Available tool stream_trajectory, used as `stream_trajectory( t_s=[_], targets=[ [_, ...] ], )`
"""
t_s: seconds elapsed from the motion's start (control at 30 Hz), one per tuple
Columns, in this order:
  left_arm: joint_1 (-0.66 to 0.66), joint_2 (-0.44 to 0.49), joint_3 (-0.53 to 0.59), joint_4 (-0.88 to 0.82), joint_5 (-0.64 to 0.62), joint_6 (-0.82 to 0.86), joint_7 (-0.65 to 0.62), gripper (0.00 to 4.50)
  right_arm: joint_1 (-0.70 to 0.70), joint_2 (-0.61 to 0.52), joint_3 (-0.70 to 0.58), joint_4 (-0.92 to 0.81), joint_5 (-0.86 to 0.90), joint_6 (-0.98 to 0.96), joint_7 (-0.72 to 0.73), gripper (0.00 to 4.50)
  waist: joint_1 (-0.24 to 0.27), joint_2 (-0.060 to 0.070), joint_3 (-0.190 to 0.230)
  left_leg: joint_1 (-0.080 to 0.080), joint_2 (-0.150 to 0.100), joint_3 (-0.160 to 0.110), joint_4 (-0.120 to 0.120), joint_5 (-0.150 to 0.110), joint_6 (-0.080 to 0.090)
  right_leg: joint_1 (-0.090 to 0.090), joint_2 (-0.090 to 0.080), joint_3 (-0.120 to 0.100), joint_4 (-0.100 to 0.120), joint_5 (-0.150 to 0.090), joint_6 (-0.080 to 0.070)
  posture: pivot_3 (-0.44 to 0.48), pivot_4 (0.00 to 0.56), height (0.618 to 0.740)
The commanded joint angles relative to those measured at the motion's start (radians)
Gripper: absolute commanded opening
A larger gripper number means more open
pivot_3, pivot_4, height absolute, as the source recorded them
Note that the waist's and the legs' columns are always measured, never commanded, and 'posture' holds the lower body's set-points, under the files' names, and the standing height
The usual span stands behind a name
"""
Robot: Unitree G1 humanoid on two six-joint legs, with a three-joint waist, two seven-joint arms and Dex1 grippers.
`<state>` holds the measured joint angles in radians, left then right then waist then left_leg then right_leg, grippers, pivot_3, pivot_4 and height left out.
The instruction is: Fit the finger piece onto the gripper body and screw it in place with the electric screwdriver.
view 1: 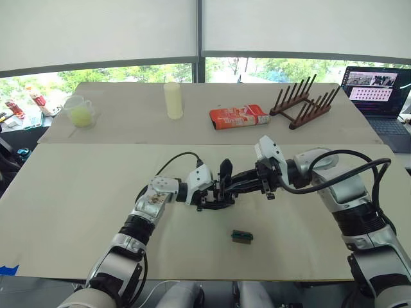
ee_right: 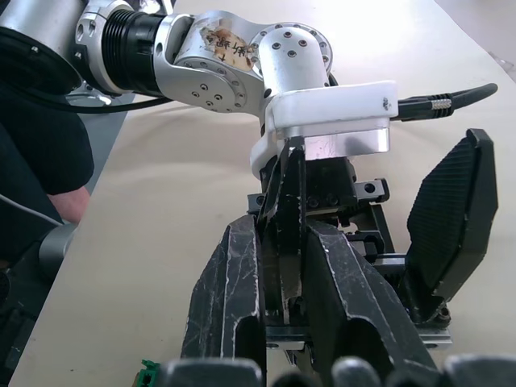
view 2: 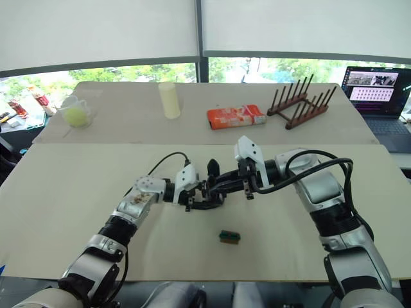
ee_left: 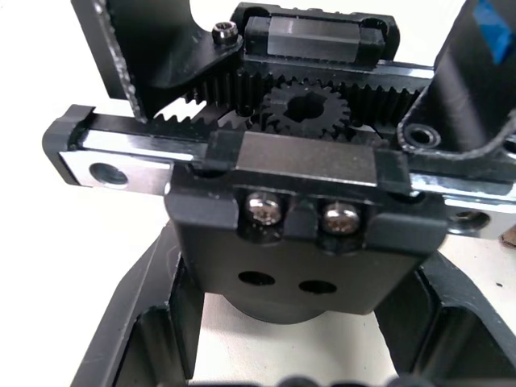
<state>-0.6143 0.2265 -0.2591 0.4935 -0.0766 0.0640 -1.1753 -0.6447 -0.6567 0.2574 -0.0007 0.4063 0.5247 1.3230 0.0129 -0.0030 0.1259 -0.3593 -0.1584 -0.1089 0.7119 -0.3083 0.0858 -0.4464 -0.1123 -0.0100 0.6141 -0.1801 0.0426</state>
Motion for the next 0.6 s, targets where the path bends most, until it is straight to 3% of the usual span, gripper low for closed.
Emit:
stream_trajectory(
  t_s=[0.03, 0.47, 0.53, 0.6],
  targets=[
    [-0.019, -0.017, 0.022, -0.056, -0.041, -0.017, 0.012, 2.31, 0.088, -0.034, 0.078, -0.018, -0.074, 0.114, -0.064, 0.29, 0.0, 0.0, 0.0, 0.001, 0.0, 0.0, 0.0, 0.0, 0.0, 0.001, 0.0, 0.0, 0.0, 0.0, 0.0, 0.0, 0.15, 0.74],
    [-0.015, -0.011, 0.017, -0.062, -0.042, -0.016, 0.01, 2.31, 0.106, -0.033, 0.047, -0.044, -0.073, 0.056, -0.093, 0.29, 0.0, 0.0, 0.0, 0.005, 0.0, 0.0, -0.002, -0.004, -0.004, 0.006, 0.0, 0.0, -0.003, 0.0, 0.0, 0.0, 0.15, 0.74],
    [-0.013, -0.01, 0.014, -0.063, -0.042, -0.016, 0.007, 2.31, 0.106, -0.031, 0.002, -0.074, -0.037, 0.053, -0.096, 1.32, 0.003, 0.0, 0.0, 0.005, 0.0, 0.0, -0.002, -0.004, -0.004, 0.006, 0.0, 0.0, -0.003, 0.0, 0.0, 0.0, 0.15, 0.74],
    [-0.01, -0.009, 0.011, -0.062, -0.042, -0.018, 0.006, 2.31, 0.106, -0.04, -0.041, -0.113, -0.006, 0.066, -0.097, 2.03, 0.007, 0.0, 0.003, 0.004, 0.0, -0.002, -0.002, -0.004, -0.004, 0.006, 0.001, -0.001, -0.003, 0.0, 0.0, 0.0, 0.15, 0.74]
  ],
)
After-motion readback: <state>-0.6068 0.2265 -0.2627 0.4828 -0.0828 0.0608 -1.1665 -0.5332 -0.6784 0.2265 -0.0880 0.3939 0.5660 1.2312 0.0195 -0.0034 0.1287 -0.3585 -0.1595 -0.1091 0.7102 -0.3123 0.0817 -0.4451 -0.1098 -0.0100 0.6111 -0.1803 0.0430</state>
